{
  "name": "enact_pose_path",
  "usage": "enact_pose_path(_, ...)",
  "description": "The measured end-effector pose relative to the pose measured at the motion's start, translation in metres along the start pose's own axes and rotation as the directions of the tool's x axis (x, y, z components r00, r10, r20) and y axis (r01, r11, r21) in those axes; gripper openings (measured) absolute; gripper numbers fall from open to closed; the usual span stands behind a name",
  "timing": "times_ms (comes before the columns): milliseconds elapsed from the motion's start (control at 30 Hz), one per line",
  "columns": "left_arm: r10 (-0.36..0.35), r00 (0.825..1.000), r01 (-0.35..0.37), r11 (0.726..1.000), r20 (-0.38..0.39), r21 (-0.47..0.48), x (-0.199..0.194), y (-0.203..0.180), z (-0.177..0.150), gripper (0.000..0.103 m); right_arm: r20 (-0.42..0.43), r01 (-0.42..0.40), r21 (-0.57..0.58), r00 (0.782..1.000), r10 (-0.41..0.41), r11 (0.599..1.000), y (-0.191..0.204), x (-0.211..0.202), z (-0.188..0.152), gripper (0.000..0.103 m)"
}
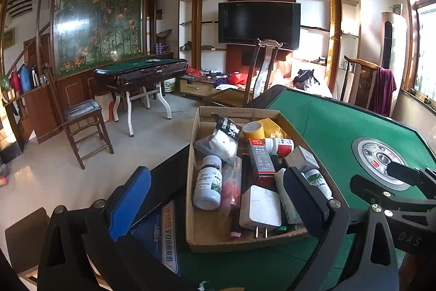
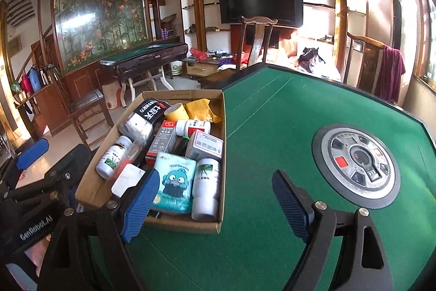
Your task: Organize objects
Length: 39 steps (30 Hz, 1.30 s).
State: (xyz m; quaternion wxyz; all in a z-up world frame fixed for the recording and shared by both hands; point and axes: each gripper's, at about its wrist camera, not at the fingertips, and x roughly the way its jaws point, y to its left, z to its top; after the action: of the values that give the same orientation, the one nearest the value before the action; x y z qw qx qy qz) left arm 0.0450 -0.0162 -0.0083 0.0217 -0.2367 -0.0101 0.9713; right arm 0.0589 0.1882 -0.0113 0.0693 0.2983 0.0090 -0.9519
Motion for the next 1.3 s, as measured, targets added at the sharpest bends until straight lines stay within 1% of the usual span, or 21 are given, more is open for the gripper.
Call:
enact_pose_path(33, 0.034, 0.999, -0.034, 0.999, -0.005, -0.016, 0.001, 0.004, 0.000, 0.098, 0.002, 0.005, -0.004, 1.000, -0.005, 1.000, 0.000, -0.001, -0.001, 0.089)
enact_pose_path(100, 0.058, 0.998, -0.058, 0.998, -0.013, -0.030, 0.003, 0.008, -0.001, 0.098, -0.009, -0.003, 0.009, 1.000, 0.003, 1.000, -0.002, 0.000, -0.003, 0.089)
enact_pose_path(167, 0.048, 0.998, -0.049, 0.998, -0.035, -0.031, 0.007, 0.012, 0.000, 0.098, -0.010, -0.006, 0.015, 1.000, 0.007, 1.000, -0.004, 0.000, -0.006, 0.089)
enact_pose_path(233, 0.056, 0.998, -0.057, 0.998, -0.040, -0.029, 0.009, 0.014, -0.001, 0.098, -0.013, -0.010, 0.011, 1.000, 0.011, 1.000, -0.002, 0.000, -0.007, 0.089)
enact_pose_path(500, 0.063, 0.998, -0.062, 0.998, -0.032, 0.008, 0.009, 0.011, -0.002, 0.098, -0.011, -0.019, -0.016, 1.000, 0.019, 1.000, 0.005, 0.000, -0.010, 0.089)
enact_pose_path(600, 0.065, 0.997, -0.065, 0.998, -0.035, 0.006, 0.010, 0.011, -0.003, 0.098, -0.018, -0.027, -0.019, 0.999, 0.026, 0.999, 0.008, 0.001, -0.012, 0.089)
enact_pose_path(700, 0.082, 0.996, -0.081, 0.997, -0.032, 0.007, 0.011, 0.011, -0.004, 0.098, -0.014, -0.030, -0.029, 0.999, 0.030, 0.999, 0.011, 0.000, -0.013, 0.089)
enact_pose_path(833, 0.085, 0.996, -0.085, 0.996, -0.026, 0.005, 0.011, 0.013, -0.005, 0.098, -0.008, -0.033, -0.043, 0.999, 0.032, 0.999, 0.015, -0.002, -0.014, 0.089)
enact_pose_path(1067, 0.102, 0.995, -0.101, 0.994, -0.012, 0.028, 0.008, 0.014, -0.003, 0.098, -0.010, -0.037, -0.045, 0.999, 0.036, 0.998, 0.016, -0.001, -0.014, 0.089)
enact_pose_path(1300, 0.131, 0.991, -0.131, 0.991, -0.008, 0.028, 0.009, 0.016, -0.001, 0.098, -0.009, -0.035, -0.044, 0.999, 0.035, 0.998, 0.016, -0.001, -0.015, 0.089)
